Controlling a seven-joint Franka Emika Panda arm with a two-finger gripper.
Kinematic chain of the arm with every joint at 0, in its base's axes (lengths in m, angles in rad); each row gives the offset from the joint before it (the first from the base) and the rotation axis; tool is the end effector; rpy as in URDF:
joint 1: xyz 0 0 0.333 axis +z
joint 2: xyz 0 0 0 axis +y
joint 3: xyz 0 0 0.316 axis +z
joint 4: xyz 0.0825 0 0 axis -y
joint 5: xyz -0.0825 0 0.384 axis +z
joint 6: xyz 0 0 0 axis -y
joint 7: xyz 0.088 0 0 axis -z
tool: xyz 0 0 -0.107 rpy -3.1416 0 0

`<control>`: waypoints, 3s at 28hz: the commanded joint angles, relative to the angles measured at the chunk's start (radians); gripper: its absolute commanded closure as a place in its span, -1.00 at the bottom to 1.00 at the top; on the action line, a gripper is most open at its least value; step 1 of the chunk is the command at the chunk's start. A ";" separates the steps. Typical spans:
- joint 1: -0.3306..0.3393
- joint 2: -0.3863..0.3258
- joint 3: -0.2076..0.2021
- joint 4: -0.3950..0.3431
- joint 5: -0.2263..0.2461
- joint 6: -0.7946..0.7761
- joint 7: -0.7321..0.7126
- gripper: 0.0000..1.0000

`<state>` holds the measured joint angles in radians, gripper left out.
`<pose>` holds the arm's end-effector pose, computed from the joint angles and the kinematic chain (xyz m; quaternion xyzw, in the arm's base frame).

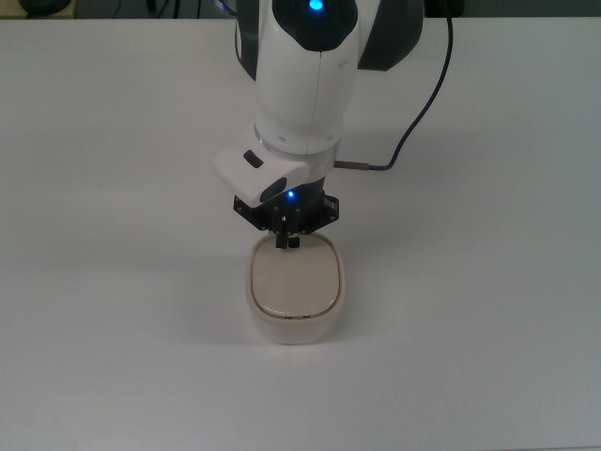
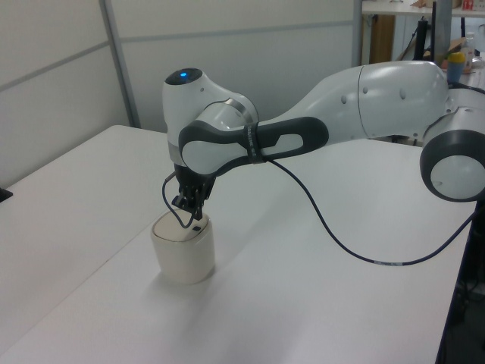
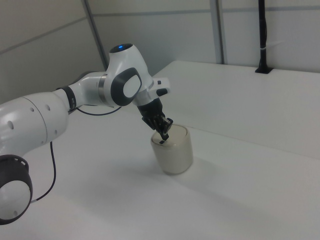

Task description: Open the trash can

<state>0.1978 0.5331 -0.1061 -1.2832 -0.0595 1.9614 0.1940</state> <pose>0.7220 0.0800 0.4587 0.9953 -0.0324 0.0808 0.0435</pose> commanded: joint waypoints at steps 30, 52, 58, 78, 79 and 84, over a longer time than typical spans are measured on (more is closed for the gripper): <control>0.035 0.039 -0.009 0.018 -0.045 0.014 0.050 1.00; -0.050 -0.225 -0.026 0.018 0.079 -0.317 -0.100 0.33; -0.083 -0.308 -0.030 0.016 0.075 -0.444 -0.163 -1.00; -0.093 -0.423 -0.090 0.002 0.072 -0.572 -0.311 -1.00; -0.093 -0.423 -0.090 0.001 0.072 -0.572 -0.311 -1.00; -0.093 -0.421 -0.090 -0.015 0.072 -0.567 -0.314 -1.00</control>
<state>0.1062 0.1339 -0.1905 -1.2580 -0.0035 1.4016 -0.0923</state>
